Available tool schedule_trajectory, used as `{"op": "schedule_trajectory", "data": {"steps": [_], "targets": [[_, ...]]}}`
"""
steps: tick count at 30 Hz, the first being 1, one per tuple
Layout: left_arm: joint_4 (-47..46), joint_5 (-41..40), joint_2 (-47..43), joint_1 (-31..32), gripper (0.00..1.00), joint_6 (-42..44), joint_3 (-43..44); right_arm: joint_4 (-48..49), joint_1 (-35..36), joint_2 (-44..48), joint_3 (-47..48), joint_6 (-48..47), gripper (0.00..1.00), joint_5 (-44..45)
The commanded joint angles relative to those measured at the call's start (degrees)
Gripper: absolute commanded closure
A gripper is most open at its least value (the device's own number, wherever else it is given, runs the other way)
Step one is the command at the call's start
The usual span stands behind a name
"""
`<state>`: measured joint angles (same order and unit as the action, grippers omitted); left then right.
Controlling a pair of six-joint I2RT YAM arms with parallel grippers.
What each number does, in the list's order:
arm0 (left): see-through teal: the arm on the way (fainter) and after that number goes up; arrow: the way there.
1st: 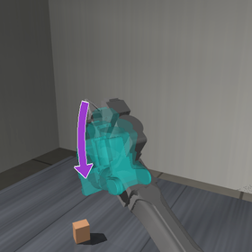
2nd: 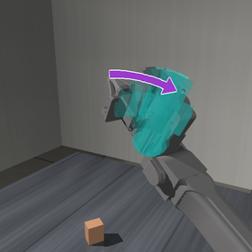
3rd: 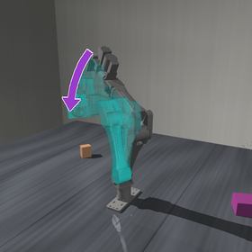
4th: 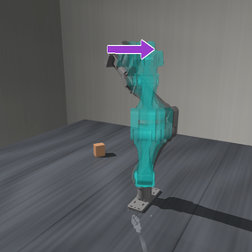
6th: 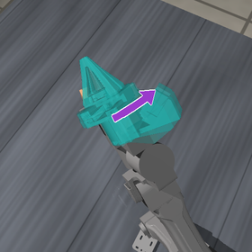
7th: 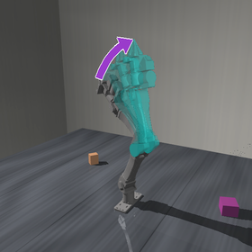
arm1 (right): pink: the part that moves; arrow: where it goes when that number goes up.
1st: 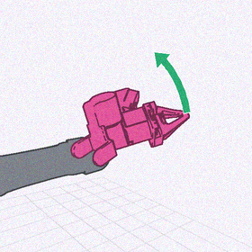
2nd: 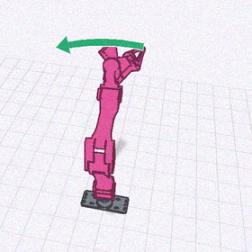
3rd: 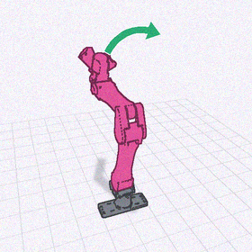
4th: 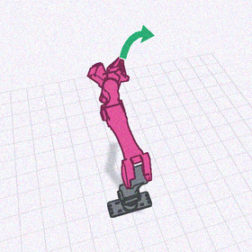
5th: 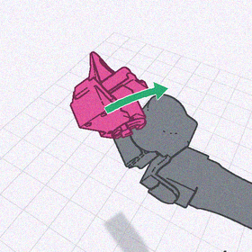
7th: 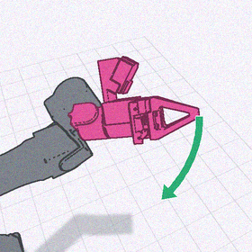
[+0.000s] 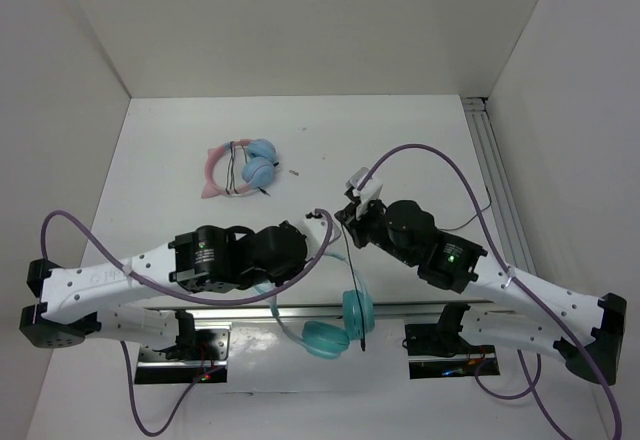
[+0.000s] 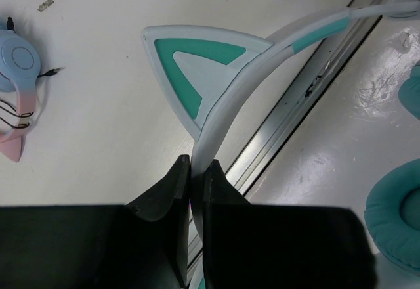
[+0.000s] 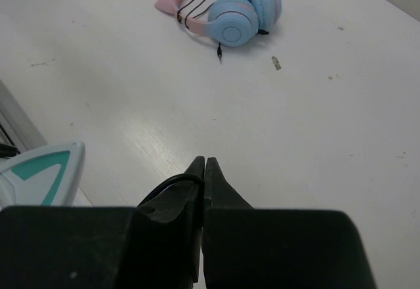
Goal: Wrap the headphones
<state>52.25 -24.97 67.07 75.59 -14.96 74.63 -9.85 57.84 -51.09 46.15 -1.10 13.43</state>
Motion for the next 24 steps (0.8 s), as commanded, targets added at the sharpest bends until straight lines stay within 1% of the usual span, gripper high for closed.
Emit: {"op": "schedule_trajectory", "data": {"steps": [1, 3, 6, 7, 9, 10, 11, 13, 14, 16, 17, 18, 19, 20, 21, 22, 23, 24], "targets": [[-4.61, 1.16, -0.18, 0.52, 1.0, 0.46, 1.56, 4.57, -0.98, 0.29, 0.87, -1.53, 1.0, -6.57], [-4.0, -2.96, 0.34, 0.52, 1.0, -0.77, 3.06, 5.1, -0.98, -1.46, 0.87, -1.53, 1.0, -6.58], [-4.95, -8.41, -2.45, 0.52, 1.0, -2.44, 4.3, 7.37, -3.35, -2.95, -1.15, -1.53, 1.0, -9.55], [-5.49, -10.17, -3.43, 0.52, 1.0, -4.18, 4.99, 8.26, -5.09, -3.48, -1.15, -1.01, 1.0, -12.87], [-6.02, -14.55, -5.19, 0.52, 1.0, -5.51, 6.31, 10.8, -7.21, -5.32, -1.94, -0.48, 1.0, -16.23], [-6.02, -15.54, -6.76, 0.52, 1.0, -6.13, 6.93, 11.51, -9.31, -6.03, -2.46, -0.48, 1.0, -17.81], [-6.02, -16.76, -7.56, 0.52, 1.0, -6.92, 7.98, 12.04, -10.29, -7.95, -2.47, 0.13, 1.0, -21.31], [-6.02, -18.7, -9.14, 0.52, 1.0, -8.93, 8.68, 13.8, -12.3, -10.16, -1.94, 0.14, 1.0, -24.58], [-6.54, -19.32, -10.98, 0.52, 1.0, -9.47, 8.69, 14.41, -12.84, -11.39, -1.33, 0.14, 1.0, -27.99], [-8.39, -21.34, -13.01, 0.52, 1.0, -10.95, 8.69, 16.26, -13.37, -15.08, -0.54, 0.14, 1.0, -31.43], [-9.26, -21.96, -15.02, 0.52, 1.0, -11.49, 8.69, 17.22, -13.37, -17.18, 0.07, 0.14, 1.0, -35.54], [-10.31, -21.96, -16.08, 0.52, 1.0, -11.49, 8.69, 20.19, -14.07, -17.98, 0.08, 0.14, 1.0, -37.49], [-12.85, -21.96, -17.05, 0.52, 1.0, -11.49, 8.69, 22.22, -14.07, -18.77, -0.62, 0.92, 0.98, -39.25], [-14.27, -21.96, -17.84, 0.52, 1.0, -11.49, 8.17, 24.5, -14.68, -19.39, -1.23, 1.54, 0.96, -43.27], [-15.59, -21.96, -18.63, 0.52, 1.0, -10.97, 7.64, 30.18, -15.56, -20.79, -2.72, 2.41, 0.93, -45.14], [-16.56, -21.96, -19.25, 0.52, 1.0, -10.97, 7.64, 33.19, -15.57, -21.76, -3.43, 4.68, 0.88, -46.73], [-17.17, -21.96, -19.26, 0.52, 1.0, -10.97, 7.64, 36.1, -16.35, -22.9, -3.96, 5.75, 0.72, -48.31], [-17.79, -21.96, -19.26, 0.52, 1.0, -10.97, 7.64, 38.74, -16.36, -24.31, -3.96, 6.89, 0.67, -50.06]]}}
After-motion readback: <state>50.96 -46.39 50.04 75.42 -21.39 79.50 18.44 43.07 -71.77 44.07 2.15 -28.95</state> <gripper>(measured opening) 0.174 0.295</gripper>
